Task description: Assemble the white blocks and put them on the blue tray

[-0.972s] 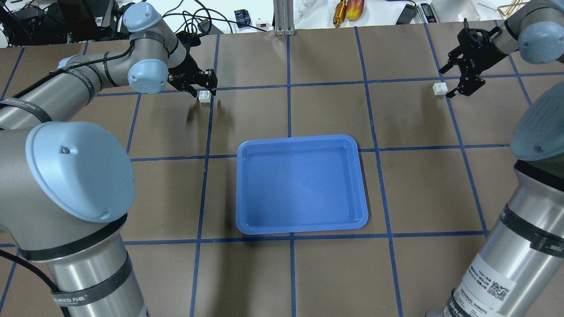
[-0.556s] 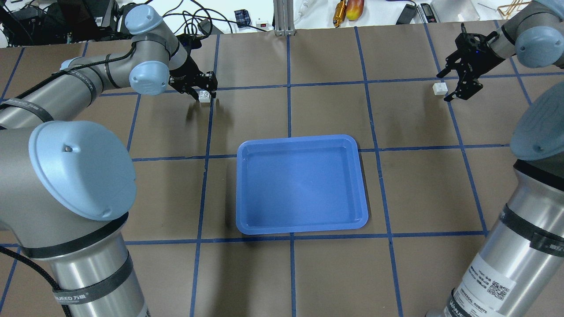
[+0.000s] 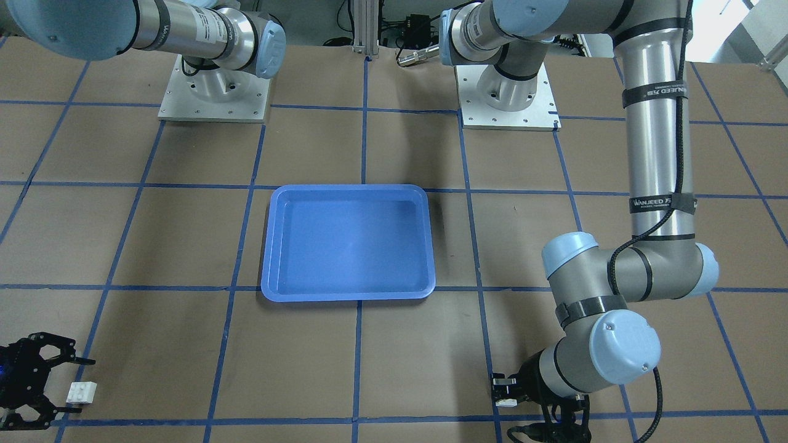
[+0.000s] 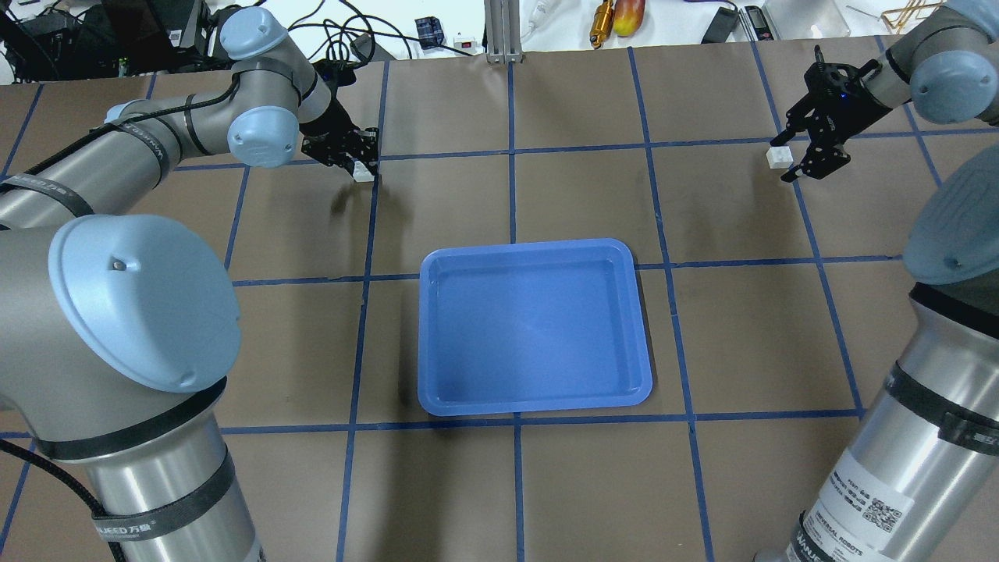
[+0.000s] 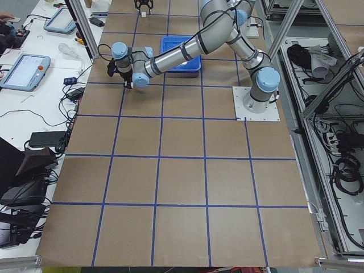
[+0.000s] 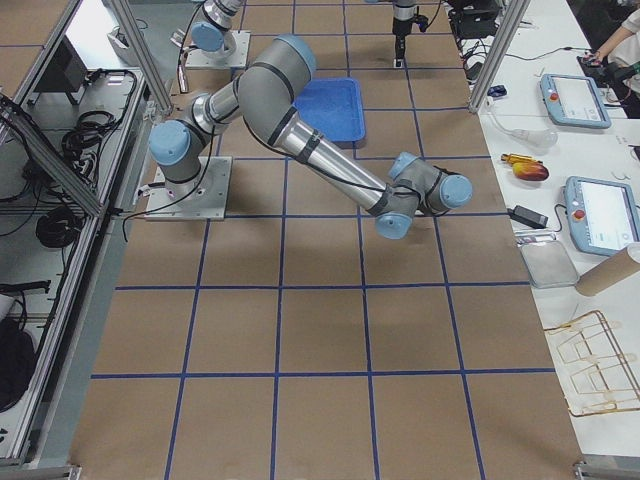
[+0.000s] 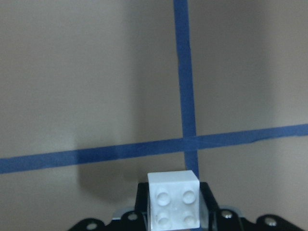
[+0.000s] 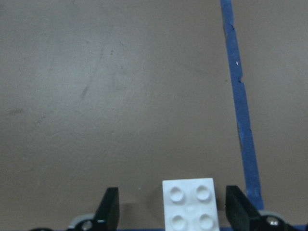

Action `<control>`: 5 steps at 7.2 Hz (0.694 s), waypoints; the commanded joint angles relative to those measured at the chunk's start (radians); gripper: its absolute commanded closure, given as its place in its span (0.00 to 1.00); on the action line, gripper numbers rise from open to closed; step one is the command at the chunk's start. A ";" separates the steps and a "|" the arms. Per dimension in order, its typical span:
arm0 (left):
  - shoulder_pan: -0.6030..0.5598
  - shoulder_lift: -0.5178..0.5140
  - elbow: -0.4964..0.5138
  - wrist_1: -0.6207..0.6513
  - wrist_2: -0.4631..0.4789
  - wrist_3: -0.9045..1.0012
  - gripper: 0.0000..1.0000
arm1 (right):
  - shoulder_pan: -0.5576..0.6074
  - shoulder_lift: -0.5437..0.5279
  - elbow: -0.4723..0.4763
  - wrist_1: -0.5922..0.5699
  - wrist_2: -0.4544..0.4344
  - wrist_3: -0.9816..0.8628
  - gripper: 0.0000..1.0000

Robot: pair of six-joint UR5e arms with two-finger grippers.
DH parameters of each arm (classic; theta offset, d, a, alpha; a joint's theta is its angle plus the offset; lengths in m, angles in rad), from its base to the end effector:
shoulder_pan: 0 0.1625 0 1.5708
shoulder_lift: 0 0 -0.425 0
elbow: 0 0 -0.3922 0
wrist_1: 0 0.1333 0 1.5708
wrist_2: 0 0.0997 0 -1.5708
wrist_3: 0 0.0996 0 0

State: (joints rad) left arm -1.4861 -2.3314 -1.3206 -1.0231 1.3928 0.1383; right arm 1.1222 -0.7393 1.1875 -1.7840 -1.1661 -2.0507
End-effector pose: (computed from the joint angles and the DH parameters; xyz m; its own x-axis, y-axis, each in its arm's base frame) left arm -0.0879 -0.7486 0.1845 -0.9835 0.0613 0.1701 0.0515 0.9968 -0.0613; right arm -0.1669 -0.7444 0.1666 -0.0101 -0.9995 -0.0298 -0.8942 0.0223 -0.4472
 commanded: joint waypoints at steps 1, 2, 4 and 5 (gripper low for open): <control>-0.012 0.064 -0.003 -0.088 0.000 -0.014 1.00 | -0.001 -0.003 -0.002 -0.002 -0.003 -0.005 0.78; -0.043 0.104 -0.018 -0.148 0.003 -0.081 1.00 | -0.001 -0.006 -0.006 -0.002 -0.010 -0.006 0.93; -0.129 0.212 -0.086 -0.218 0.002 -0.198 1.00 | 0.004 -0.034 -0.008 0.006 -0.018 0.007 1.00; -0.169 0.259 -0.138 -0.218 0.003 -0.241 1.00 | 0.011 -0.066 -0.003 0.023 -0.014 0.009 1.00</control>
State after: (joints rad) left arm -1.6051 -2.1326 -1.4033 -1.2260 1.3951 -0.0433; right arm 1.1267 -0.7737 1.1815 -1.7759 -1.1809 -2.0447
